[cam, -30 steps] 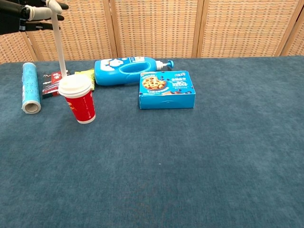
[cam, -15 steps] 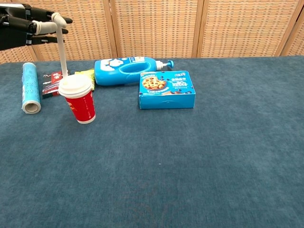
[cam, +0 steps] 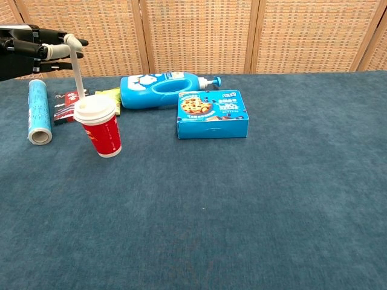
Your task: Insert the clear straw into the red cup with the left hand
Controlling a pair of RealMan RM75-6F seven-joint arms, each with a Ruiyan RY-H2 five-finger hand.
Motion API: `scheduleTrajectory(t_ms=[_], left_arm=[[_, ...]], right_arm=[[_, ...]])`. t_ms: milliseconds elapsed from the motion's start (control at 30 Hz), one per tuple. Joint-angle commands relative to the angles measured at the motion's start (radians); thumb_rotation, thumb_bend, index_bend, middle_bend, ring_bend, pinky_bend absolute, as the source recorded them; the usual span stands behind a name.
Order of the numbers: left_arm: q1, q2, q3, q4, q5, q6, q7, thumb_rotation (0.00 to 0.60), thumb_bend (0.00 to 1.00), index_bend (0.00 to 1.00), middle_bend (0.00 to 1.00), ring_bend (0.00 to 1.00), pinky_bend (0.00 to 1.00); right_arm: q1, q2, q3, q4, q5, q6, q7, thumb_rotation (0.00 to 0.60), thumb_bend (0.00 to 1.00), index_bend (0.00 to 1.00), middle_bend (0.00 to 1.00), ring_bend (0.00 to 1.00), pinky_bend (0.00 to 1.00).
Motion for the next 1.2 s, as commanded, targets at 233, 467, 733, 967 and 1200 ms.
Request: scheduleTrajectory(t_ms=[233, 467, 733, 967, 1200], left_arm=[[-0.002, 0.009, 0.011, 0.006, 0.039, 0.004, -0.029, 0.600, 0.34, 0.00, 0.00, 0.00, 0.00], [0.023, 0.040, 0.010, -0.013, 0.073, 0.080, -0.017, 0.600, 0.26, 0.00, 0.00, 0.00, 0.00], [0.116, 0.132, 0.027, -0.083, 0.096, 0.244, 0.188, 0.600, 0.24, 0.00, 0.00, 0.00, 0.00], [0.264, 0.166, 0.081, -0.161, 0.028, 0.405, 0.661, 0.600, 0.23, 0.00, 0.00, 0.00, 0.00], [0.435, 0.127, 0.144, -0.239, -0.058, 0.610, 1.140, 0.600, 0.23, 0.00, 0.00, 0.00, 0.00]], right_arm=[[0.000, -0.001, -0.001, 0.000, -0.003, 0.001, 0.000, 0.600, 0.00, 0.00, 0.00, 0.00, 0.00], [-0.003, 0.000, -0.003, -0.006, -0.009, 0.010, -0.005, 0.600, 0.00, 0.00, 0.00, 0.00, 0.00], [-0.012, 0.003, -0.005, -0.017, -0.025, 0.036, -0.009, 0.600, 0.00, 0.00, 0.00, 0.00, 0.00], [-0.018, 0.003, -0.004, -0.020, -0.028, 0.052, -0.016, 0.600, 0.00, 0.00, 0.00, 0.00, 0.00], [-0.020, -0.011, -0.007, -0.004, -0.033, 0.063, -0.041, 0.600, 0.00, 0.00, 0.00, 0.00, 0.00]])
